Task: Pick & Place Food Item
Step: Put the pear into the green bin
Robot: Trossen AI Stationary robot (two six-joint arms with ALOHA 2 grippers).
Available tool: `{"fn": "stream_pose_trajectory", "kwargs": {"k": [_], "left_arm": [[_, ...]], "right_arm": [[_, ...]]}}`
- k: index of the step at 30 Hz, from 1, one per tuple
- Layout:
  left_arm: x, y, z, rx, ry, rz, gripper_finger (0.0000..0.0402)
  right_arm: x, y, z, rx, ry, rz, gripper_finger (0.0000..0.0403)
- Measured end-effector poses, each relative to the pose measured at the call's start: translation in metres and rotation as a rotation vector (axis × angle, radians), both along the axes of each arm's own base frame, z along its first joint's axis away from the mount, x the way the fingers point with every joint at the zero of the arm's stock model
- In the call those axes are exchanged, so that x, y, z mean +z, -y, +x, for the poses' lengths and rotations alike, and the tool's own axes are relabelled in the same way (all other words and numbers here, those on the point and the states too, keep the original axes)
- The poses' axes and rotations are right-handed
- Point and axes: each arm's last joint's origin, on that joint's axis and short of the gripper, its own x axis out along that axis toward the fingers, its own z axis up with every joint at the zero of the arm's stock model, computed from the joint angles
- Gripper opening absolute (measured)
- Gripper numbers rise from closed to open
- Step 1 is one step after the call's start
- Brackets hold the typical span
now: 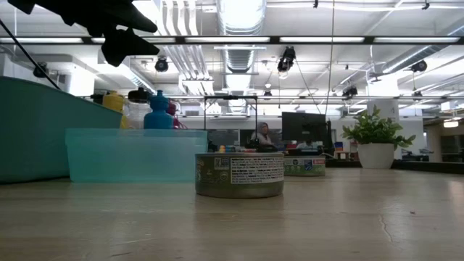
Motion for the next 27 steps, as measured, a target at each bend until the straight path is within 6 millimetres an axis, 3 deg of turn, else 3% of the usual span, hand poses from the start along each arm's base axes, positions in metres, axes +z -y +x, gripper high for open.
{"fn": "stream_pose_trajectory", "kwargs": {"k": [14,27], "left_arm": [[0.0,0.0,0.0,0.0,0.0,0.0,0.0254],[0.0,0.0,0.0,-0.001,0.0,0.0,0.0254]], "right_arm": [[-0.001,0.02,0.038,0.26,0.062,0.046,0.04],[-0.023,0.056,0.048,0.487,0.213,0.175,0.04]]}}
